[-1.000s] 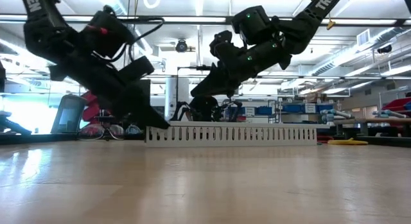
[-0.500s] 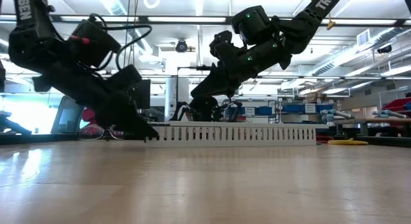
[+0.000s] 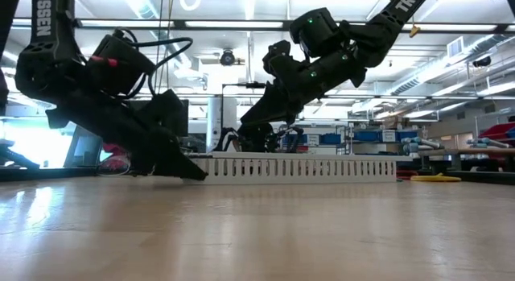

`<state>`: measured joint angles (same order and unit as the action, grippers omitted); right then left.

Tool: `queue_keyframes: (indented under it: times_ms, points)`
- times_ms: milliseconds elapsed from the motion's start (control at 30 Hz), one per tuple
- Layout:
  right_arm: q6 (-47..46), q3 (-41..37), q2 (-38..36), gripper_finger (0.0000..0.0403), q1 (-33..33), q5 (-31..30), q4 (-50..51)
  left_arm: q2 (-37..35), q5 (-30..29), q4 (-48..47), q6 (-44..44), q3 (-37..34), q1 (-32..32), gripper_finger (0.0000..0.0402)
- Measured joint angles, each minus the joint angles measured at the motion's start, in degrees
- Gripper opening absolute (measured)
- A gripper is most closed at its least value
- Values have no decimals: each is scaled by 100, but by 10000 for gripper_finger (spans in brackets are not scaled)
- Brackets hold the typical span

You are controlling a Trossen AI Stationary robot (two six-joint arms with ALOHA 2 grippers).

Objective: Ziptie cables
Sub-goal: Close the cable duct

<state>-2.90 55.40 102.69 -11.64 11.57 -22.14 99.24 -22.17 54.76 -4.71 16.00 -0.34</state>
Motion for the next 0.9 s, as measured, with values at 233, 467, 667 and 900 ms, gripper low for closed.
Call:
queue_keyframes:
  times_ms: [233, 467, 667, 900]
  points:
    - [1, 0, 0, 0, 0, 0, 68, 20, -28, 205, 126, -15, 0, 236]
    - [-55, -2, -210, 0, 0, -632, 1147, 17, -31, 153, 144, -15, 2, 231]
    - [-10, -2, -916, 0, 35, -1499, 2607, 15, -37, 115, 144, -15, 2, 230]
    - [-493, -2, -1564, 0, -177, -2257, 4605, 15, -39, 108, 146, -15, 2, 233]
